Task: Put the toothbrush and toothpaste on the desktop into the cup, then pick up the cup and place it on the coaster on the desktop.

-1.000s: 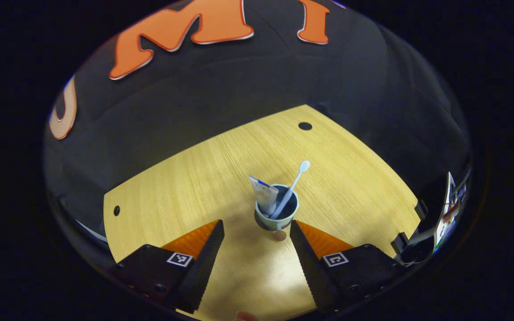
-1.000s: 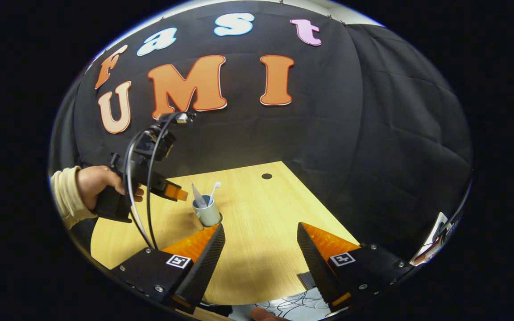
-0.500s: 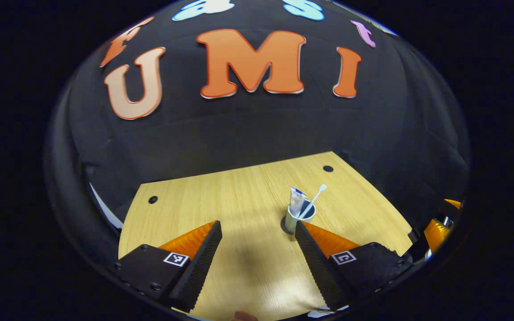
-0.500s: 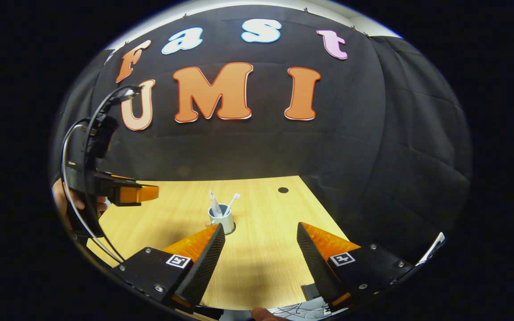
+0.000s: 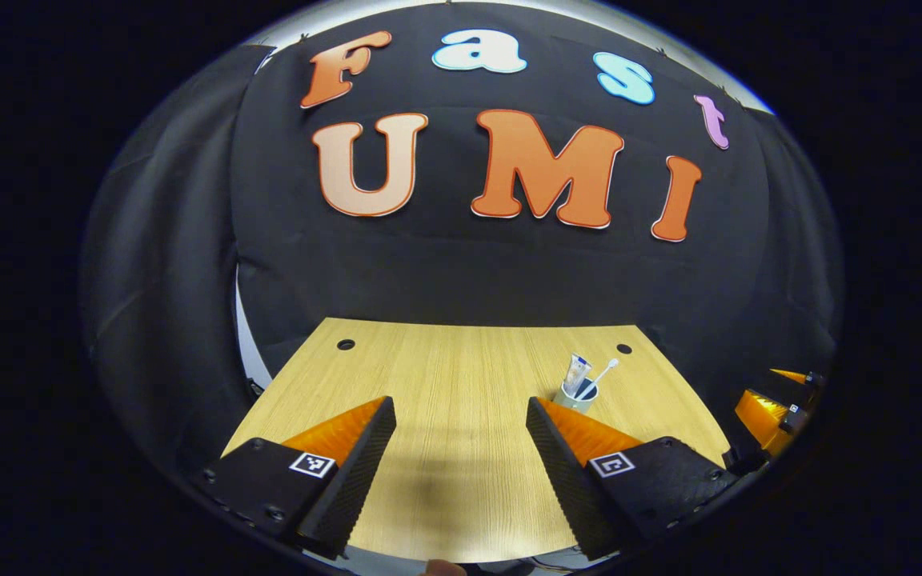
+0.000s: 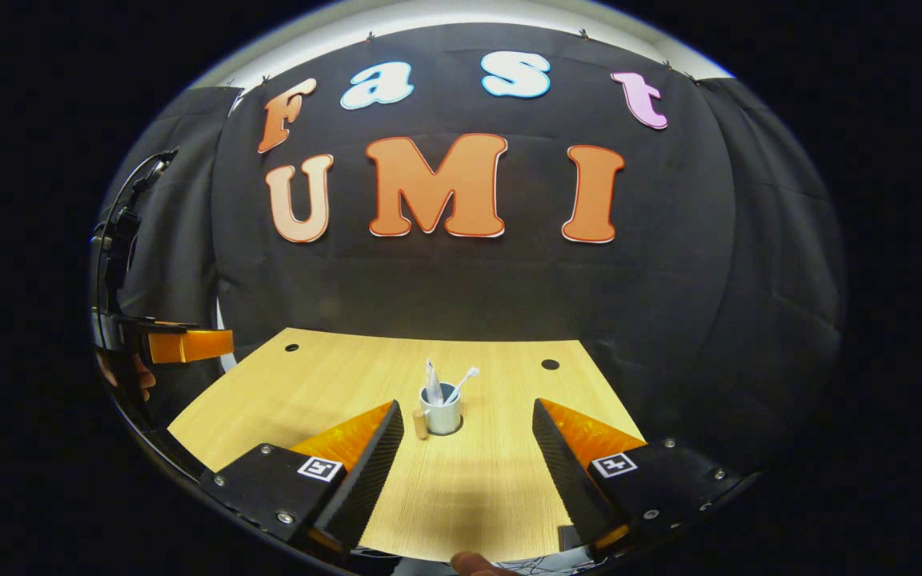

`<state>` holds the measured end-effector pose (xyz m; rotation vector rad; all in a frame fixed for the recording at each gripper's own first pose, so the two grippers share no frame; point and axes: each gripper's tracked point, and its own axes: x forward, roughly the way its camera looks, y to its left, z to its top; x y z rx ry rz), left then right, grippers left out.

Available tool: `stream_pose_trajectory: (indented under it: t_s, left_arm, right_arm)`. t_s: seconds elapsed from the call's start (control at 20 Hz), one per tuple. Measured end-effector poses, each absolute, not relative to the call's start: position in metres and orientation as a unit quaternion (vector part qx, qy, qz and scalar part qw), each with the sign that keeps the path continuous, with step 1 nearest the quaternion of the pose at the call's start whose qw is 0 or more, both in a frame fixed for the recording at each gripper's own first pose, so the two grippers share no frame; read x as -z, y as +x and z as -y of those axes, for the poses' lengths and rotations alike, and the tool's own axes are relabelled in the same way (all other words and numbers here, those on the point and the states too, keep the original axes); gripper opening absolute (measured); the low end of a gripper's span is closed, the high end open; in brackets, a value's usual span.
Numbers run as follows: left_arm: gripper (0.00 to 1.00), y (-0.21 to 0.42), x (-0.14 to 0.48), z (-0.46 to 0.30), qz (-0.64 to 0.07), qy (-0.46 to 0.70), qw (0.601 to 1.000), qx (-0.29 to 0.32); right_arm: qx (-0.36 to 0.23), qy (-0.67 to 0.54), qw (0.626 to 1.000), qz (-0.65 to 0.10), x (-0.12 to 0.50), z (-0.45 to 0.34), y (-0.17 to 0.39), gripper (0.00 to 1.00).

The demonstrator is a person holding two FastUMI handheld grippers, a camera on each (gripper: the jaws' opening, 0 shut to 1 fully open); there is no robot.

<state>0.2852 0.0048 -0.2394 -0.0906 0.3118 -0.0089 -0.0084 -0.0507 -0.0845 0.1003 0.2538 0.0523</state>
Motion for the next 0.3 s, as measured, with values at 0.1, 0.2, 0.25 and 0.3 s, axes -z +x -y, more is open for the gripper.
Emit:
stream_pose_trajectory:
  t_s: [0.1, 0.2, 0.25, 0.3]
  left_arm:
    - [0.99, 0.270, 0.234, -0.006, -0.138, -0.043, 0.989, -0.001]
    - [0.99, 0.258, 0.222, -0.006, -0.112, -0.039, 0.993, -0.003]
    - [0.99, 0.253, 0.218, -0.004, -0.103, -0.036, 0.994, -0.004]
    - [0.99, 0.249, 0.214, -0.002, -0.096, -0.033, 0.995, -0.007]
  right_arm:
    - [-0.032, 0.054, 0.991, -0.119, 0.081, 0.050, -0.014, 0.97]
    - [-0.038, 0.064, 0.992, -0.106, 0.071, 0.051, -0.021, 0.97]
    - [-0.038, 0.067, 0.992, -0.102, 0.067, 0.053, -0.025, 0.97]
    - [-0.040, 0.071, 0.992, -0.097, 0.063, 0.054, -0.029, 0.97]
